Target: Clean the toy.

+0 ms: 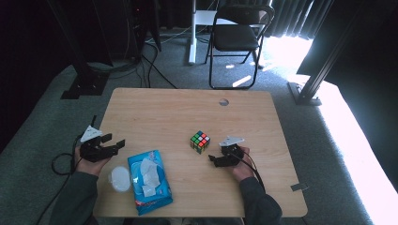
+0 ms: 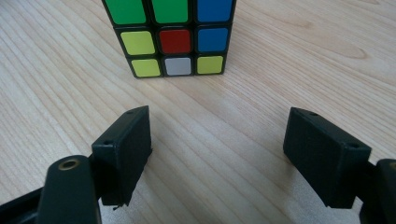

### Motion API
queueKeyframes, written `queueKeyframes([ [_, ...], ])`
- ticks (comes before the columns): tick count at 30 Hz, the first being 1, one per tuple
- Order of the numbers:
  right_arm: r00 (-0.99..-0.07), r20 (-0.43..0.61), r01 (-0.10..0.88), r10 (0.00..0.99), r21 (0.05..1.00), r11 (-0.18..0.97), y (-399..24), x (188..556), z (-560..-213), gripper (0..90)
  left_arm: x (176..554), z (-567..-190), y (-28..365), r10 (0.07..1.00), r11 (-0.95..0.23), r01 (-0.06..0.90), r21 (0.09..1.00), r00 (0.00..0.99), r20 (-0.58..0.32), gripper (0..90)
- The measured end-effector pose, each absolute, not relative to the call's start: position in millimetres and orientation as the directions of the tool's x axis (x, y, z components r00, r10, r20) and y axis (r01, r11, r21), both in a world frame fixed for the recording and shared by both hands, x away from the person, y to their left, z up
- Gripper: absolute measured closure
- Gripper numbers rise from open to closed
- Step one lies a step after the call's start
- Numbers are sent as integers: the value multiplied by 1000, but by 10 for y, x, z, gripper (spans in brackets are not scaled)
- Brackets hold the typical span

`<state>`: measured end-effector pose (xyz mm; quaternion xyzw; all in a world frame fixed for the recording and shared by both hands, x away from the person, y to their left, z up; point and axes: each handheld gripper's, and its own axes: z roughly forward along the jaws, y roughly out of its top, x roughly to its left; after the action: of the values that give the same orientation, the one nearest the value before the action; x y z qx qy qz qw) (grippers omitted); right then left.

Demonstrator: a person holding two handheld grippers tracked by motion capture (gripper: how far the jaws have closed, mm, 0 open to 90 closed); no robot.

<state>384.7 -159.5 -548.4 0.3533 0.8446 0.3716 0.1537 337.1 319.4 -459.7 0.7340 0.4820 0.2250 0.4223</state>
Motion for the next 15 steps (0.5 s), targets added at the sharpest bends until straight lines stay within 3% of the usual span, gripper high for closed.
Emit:
queueKeyframes([
  [15, -701, 3, 484, 713, 736, 473, -1595, 3846, -5485, 229, 3199, -4296, 3029, 873, -255, 492, 832, 487, -20, 325],
])
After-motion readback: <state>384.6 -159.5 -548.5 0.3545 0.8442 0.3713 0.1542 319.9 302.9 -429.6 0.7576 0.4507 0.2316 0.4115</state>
